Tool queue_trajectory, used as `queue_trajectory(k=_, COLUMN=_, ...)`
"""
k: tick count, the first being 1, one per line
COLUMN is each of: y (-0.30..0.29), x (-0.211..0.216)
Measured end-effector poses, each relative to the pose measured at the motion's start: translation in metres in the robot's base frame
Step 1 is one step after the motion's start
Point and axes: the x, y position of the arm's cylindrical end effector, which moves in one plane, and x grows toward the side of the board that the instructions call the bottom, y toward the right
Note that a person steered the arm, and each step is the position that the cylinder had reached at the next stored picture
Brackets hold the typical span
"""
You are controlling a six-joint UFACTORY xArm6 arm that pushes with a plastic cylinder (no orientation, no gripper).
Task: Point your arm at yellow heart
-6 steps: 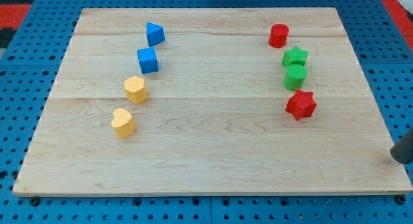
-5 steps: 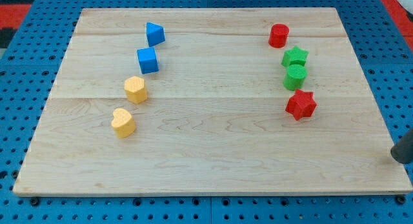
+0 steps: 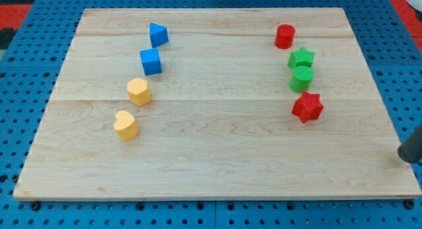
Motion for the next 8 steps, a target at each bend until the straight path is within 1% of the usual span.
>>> queue_trajectory(k=4, y=-0.017, x=-0.018)
queue_trajectory(k=5, y=-0.015, x=-0.008)
queue_trajectory(k=6, y=-0.002, x=-0.007)
queue_trajectory(k=7, y=-0.025, x=0.023)
queue_trajectory(k=8, y=-0.068, x=0.051)
